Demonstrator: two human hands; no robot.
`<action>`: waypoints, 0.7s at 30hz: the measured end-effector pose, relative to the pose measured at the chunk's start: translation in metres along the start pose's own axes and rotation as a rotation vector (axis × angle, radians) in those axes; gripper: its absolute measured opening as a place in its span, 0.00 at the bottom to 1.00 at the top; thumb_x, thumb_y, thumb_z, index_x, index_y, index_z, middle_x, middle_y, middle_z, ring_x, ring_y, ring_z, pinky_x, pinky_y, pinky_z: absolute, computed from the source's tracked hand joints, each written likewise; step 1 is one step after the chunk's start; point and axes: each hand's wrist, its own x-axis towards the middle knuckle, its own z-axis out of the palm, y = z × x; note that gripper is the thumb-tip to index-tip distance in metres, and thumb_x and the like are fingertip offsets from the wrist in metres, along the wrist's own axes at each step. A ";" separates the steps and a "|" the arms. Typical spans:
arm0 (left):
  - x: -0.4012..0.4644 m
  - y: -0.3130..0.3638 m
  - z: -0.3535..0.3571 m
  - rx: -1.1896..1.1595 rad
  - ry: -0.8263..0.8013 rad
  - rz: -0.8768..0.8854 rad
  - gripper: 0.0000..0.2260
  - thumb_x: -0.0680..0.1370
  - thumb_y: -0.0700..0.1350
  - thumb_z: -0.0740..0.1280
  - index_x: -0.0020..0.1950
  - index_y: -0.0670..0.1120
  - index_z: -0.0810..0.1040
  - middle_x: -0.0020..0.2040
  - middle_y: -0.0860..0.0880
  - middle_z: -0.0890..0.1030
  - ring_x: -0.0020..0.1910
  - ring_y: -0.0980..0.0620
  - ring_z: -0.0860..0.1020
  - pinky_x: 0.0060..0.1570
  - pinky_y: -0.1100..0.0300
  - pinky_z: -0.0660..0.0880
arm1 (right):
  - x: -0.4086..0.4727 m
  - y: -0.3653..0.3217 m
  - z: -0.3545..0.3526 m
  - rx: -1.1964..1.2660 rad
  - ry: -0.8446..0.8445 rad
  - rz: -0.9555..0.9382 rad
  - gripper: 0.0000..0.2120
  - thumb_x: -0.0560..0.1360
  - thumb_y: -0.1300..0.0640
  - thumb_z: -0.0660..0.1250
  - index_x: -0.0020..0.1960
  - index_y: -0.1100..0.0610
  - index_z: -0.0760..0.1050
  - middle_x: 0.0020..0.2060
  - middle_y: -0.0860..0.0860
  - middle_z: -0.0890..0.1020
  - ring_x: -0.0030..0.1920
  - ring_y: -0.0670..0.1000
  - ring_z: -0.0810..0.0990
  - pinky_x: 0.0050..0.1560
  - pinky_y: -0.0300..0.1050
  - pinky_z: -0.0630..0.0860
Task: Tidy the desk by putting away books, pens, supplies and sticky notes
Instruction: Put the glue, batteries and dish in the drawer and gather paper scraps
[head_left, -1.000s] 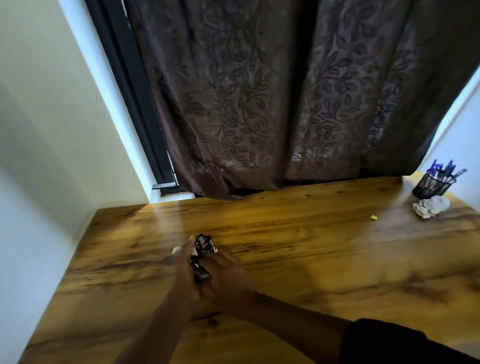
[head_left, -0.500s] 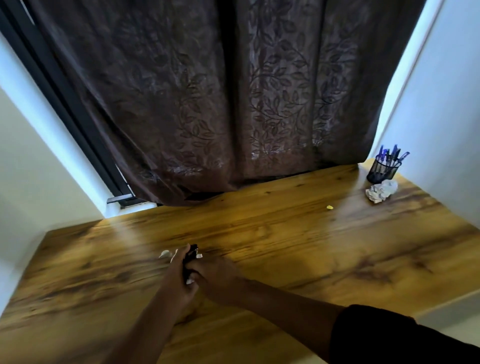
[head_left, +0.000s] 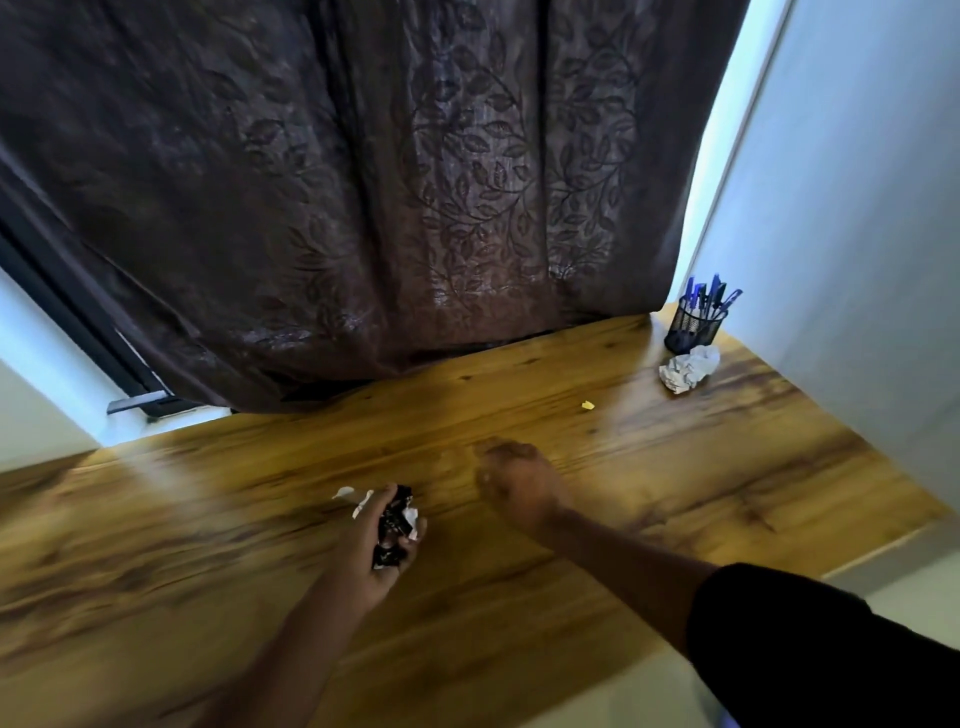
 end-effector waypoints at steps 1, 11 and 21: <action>0.004 -0.004 0.005 -0.001 -0.006 0.000 0.11 0.79 0.47 0.71 0.56 0.43 0.76 0.50 0.40 0.79 0.44 0.44 0.79 0.21 0.65 0.71 | 0.004 0.019 -0.005 -0.055 -0.028 0.041 0.22 0.80 0.45 0.57 0.73 0.47 0.70 0.68 0.53 0.75 0.67 0.58 0.72 0.63 0.52 0.73; 0.034 -0.022 0.053 0.077 0.019 -0.052 0.16 0.75 0.48 0.75 0.59 0.42 0.78 0.53 0.39 0.80 0.48 0.42 0.81 0.22 0.63 0.73 | 0.048 0.125 -0.056 -0.149 -0.100 0.364 0.29 0.74 0.43 0.71 0.72 0.45 0.67 0.73 0.54 0.64 0.70 0.61 0.67 0.64 0.59 0.74; 0.059 -0.022 0.082 0.135 -0.006 -0.132 0.19 0.75 0.50 0.76 0.60 0.43 0.78 0.55 0.39 0.80 0.47 0.43 0.82 0.23 0.63 0.74 | 0.054 0.131 -0.059 -0.172 -0.078 0.325 0.07 0.77 0.59 0.68 0.51 0.57 0.84 0.51 0.55 0.85 0.54 0.57 0.83 0.54 0.51 0.82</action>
